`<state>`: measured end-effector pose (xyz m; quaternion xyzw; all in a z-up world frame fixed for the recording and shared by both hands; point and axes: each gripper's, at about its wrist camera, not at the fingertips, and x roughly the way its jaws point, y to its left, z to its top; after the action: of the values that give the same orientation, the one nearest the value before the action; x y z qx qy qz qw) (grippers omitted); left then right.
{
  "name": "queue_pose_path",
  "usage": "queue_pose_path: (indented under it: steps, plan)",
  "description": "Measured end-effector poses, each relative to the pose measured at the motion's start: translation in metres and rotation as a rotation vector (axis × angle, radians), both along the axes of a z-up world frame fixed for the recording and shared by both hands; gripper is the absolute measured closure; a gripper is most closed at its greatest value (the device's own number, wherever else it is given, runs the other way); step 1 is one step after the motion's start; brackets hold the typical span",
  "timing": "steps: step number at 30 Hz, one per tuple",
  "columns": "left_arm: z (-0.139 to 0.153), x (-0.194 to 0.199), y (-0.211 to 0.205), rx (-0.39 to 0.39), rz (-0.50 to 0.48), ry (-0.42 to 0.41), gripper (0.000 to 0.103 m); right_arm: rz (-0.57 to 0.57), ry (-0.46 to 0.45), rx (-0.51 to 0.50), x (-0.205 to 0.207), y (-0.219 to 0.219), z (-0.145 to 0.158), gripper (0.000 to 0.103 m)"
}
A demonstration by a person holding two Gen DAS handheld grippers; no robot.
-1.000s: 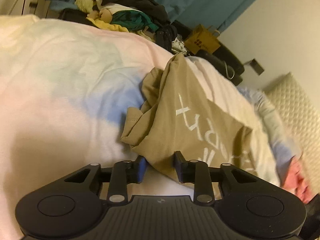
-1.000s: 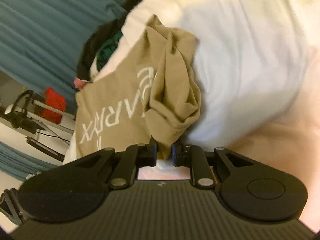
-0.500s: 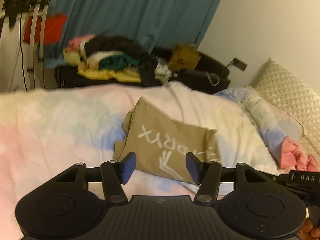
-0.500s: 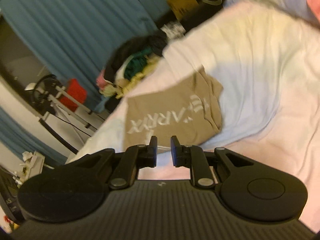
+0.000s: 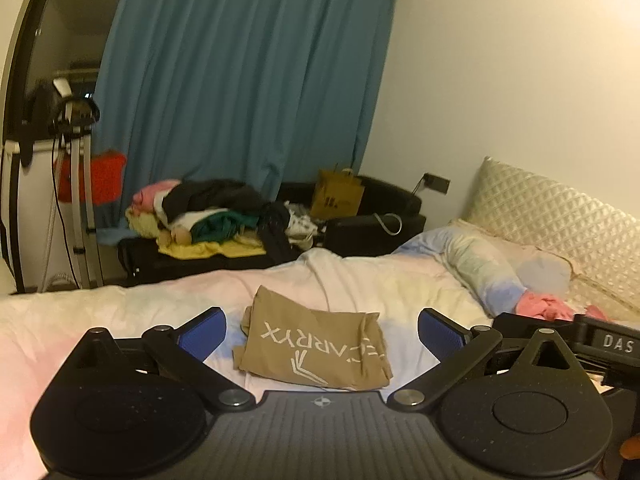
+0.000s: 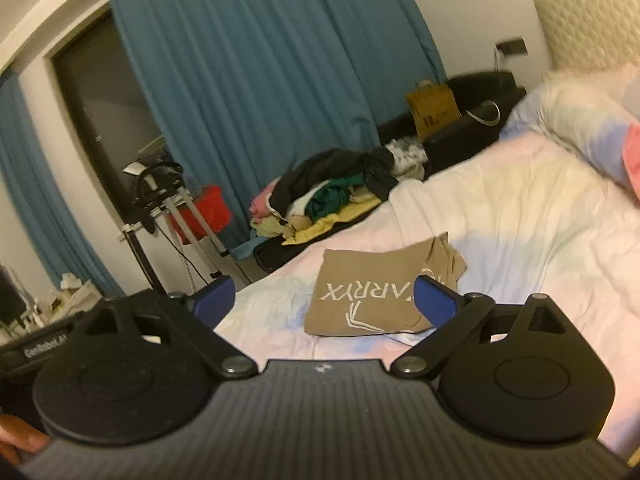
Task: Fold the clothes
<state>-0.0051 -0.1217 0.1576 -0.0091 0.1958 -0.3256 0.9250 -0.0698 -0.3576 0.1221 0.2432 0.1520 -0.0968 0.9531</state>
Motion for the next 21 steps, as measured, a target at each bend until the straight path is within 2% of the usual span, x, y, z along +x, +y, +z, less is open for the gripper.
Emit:
queue_pose_path:
  steps: [8, 16, 21]
  plan:
    - [-0.002, -0.058, 0.027, 0.031, 0.049, -0.116, 0.000, -0.007, -0.066, -0.129, -0.035, 0.040, -0.008, 0.006]
    - [-0.038, -0.068, 0.051, 0.022, 0.090, -0.118, 0.000, -0.023, -0.088, -0.214, -0.041, 0.069, -0.044, 0.005]
    - [-0.060, -0.059, 0.058, 0.026, 0.108, -0.081, 0.000, -0.037, -0.045, -0.237, -0.026, 0.080, -0.066, 0.006]
